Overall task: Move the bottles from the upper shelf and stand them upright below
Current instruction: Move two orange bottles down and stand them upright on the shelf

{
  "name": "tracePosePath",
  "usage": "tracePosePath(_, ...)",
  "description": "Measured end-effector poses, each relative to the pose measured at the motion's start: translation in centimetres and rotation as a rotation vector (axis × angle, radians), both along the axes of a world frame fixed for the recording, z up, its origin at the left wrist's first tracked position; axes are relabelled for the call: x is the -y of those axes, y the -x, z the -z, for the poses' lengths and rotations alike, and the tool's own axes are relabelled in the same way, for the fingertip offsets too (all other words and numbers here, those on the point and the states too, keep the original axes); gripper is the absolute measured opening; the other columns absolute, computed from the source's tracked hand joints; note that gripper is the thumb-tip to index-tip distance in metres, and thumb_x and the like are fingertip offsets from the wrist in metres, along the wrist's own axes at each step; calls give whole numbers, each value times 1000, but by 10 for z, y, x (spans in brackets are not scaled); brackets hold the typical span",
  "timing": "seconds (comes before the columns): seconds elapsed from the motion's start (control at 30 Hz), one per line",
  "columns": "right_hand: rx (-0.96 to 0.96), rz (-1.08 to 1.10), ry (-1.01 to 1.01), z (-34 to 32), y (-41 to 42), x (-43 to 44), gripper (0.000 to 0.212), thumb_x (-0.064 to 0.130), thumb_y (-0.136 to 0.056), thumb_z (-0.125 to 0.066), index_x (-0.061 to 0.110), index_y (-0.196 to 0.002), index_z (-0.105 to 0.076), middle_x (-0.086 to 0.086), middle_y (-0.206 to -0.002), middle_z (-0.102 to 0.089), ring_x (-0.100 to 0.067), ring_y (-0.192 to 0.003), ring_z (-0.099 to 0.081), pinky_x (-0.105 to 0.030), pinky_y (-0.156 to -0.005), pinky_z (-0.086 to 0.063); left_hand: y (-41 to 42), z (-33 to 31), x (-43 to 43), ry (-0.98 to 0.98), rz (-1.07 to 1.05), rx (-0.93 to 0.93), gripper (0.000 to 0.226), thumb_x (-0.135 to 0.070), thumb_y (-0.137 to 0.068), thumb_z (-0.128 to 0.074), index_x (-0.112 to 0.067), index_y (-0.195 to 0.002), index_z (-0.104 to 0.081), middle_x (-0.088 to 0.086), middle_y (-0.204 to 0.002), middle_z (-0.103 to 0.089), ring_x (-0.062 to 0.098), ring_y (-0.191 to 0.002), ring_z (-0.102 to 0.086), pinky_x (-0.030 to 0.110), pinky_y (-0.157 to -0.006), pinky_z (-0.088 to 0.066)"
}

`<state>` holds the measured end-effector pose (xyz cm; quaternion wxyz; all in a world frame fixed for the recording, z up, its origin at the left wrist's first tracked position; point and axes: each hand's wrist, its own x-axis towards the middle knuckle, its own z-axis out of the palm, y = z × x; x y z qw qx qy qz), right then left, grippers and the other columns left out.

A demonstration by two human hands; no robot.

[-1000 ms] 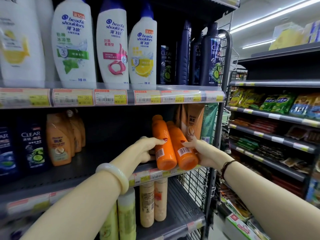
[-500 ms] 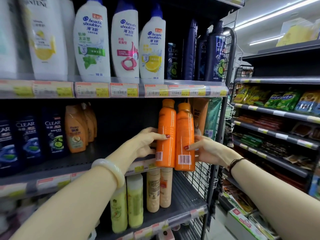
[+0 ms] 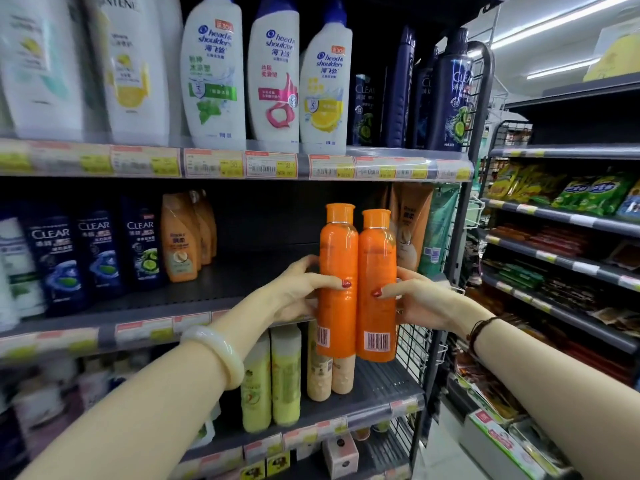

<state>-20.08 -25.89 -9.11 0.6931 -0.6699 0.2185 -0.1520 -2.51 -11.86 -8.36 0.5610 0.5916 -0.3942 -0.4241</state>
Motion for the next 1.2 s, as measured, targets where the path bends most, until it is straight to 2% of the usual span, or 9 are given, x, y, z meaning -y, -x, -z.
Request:
tracePosePath(0.13, -62, -46, 74, 13, 5, -5, 65, -13, -78, -60, 30, -125, -48, -12, -128, -57, -35, -120, -53, -62, -98, -42, 4, 14, -9, -69, 15, 111, 86, -4, -64, -80, -30, -134, -38, 7, -132, -52, 34, -121, -52, 63, -98, -42)
tracePosePath(0.3, -138, -46, 131, 42, 11, -7, 71, -13, -78, -61, 31, -131, -42, -10, -126, -57, -31, -118, -55, -58, -101, -42, 15, 44, -14, -120, -24, 209, 88, -8, -66, -81, -30, -139, -36, 3, -139, -48, 32, -129, -46, 64, -101, -40)
tracePosePath(0.4, -193, -42, 155, 67, 12, -5, 76, -12, -75, -64, 32, -133, -40, -10, -129, -56, -32, -120, -54, -58, -105, -39, 24, 66, -15, -167, -44, 292, 84, -12, -67, -81, -28, -136, -37, 2, -138, -50, 30, -127, -48, 58, -99, -44)
tracePosePath(0.5, -229, -58, 174, 91, 15, -1, 72, -15, -75, -62, 31, -126, -42, -11, -128, -56, -32, -118, -56, -55, -104, -43, 31, 91, -10, -222, -37, 392, 85, -13, -64, -83, -27, -135, -38, 5, -136, -53, 29, -123, -52, 53, -97, -48)
tracePosePath(0.63, -238, -72, 201, 117, 17, 17, 75, -16, -72, -64, 22, -132, -41, -16, -130, -56, -35, -118, -57, -56, -104, -43, 38, 115, 3, -254, -6, 491, 79, -10, -65, -82, -23, -130, -40, 5, -134, -54, 27, -122, -53, 45, -100, -48)
tracePosePath(0.77, -179, -40, 147, 136, 22, 40, 77, -20, -70, -62, 19, -133, -41, -18, -129, -59, -35, -116, -59, -54, -100, -47, 45, 132, 25, -201, -27, 535, 84, -10, -62, -84, -22, -132, -40, 5, -131, -56, 25, -121, -54, 42, -102, -46)
tracePosePath(0.97, -106, -15, 140, 154, 30, 75, 71, -24, -72, -57, 25, -123, -48, -17, -126, -61, -32, -110, -62, -45, -89, -53, 55, 159, 68, -143, -115, 542, 87, -11, -59, -86, -21, -134, -43, 5, -129, -59, 25, -119, -56, 40, -100, -47)
tracePosePath(1.07, -107, -5, 171, 163, 32, 93, 70, -21, -70, -62, 28, -119, -51, -14, -122, -63, -32, -110, -62, -47, -91, -52, 60, 171, 87, -142, -163, 525, 84, -11, -62, -84, -19, -134, -42, 7, -131, -58, 26, -120, -55, 39, -100, -46)
tracePosePath(1.2, -122, 81, 205, 178, 28, 112, 70, -20, -69, -63, 24, -122, -50, -15, -118, -65, -34, -109, -63, -54, -95, -50, 64, 184, 109, -122, -237, 508, 80, -10, -65, -82, -20, -133, -41, 7, -132, -57, 27, -122, -53, 36, -95, -44)
